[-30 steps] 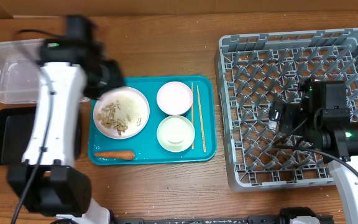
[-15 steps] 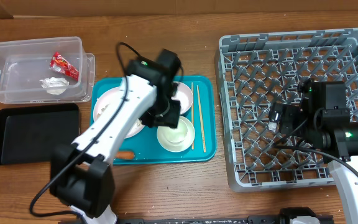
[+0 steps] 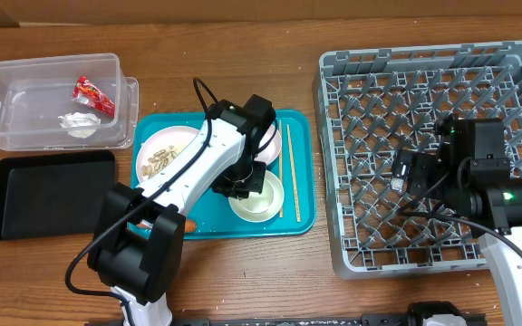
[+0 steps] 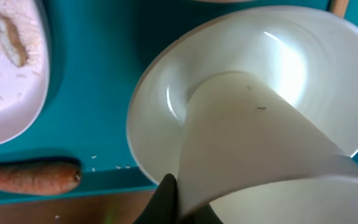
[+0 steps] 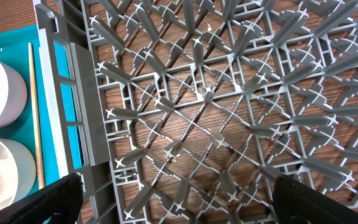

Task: Sort waste into correct bins and load items into the dishwasher
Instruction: 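Grasp the white cup on the tray with the left gripper and lift, then pass the white cup from the left gripper to the right gripper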

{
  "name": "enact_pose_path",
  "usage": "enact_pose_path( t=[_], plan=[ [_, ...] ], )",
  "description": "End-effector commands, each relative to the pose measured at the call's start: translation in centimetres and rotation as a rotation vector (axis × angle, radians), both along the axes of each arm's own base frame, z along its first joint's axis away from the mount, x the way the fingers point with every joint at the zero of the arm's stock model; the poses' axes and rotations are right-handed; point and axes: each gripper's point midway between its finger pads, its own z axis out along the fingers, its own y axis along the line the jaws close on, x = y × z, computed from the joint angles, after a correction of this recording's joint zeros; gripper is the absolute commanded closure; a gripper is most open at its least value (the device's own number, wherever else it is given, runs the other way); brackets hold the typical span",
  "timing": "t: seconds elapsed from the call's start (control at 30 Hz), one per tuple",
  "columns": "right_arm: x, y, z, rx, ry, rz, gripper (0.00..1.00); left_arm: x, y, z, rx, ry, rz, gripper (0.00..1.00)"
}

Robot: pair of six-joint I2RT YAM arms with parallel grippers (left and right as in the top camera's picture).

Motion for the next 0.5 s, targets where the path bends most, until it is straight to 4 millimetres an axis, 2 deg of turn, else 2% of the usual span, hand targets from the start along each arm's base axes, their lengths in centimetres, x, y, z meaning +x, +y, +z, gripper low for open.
enact_pose_path(
  t=[0.0,0.1,0.17,0.23,0.3,0.37,0.47],
  plan=[
    [0.3,-0.2,1.2,-0.01,-0.032,-0.006,0.0,2.0,0.6,2.2,-0.006,-0.049,0.044,0.96],
    [0.3,-1.0,1.1,-0.043,-0.03,-0.034,0.0,3.6,1.6,5.1,-0.024,-0.078,0.066,0.96],
    [0.4,-2.7,1.4,-0.095,-0.045,-0.144,0.0,4.6,1.9,7.2,-0.07,-0.097,0.072,0.96],
    [0.7,-4.6,1.9,-0.142,-0.079,-0.277,0.0,5.6,0.9,9.4,-0.203,-0.115,0.048,0.96],
    [1.4,-5.1,2.4,-0.117,-0.119,-0.323,0.0,6.3,-1.4,11.8,-0.417,-0.123,0.009,0.96],
    [2.8,-3.4,2.9,-0.006,-0.158,-0.229,0.0,6.7,-4.2,14.4,-0.683,-0.125,-0.044,0.96],
    [4.1,3.7,4.8,0.267,-0.243,0.199,0.0,6.5,-7.4,18.2,-1.025,-0.122,-0.125,0.96]
  ],
)
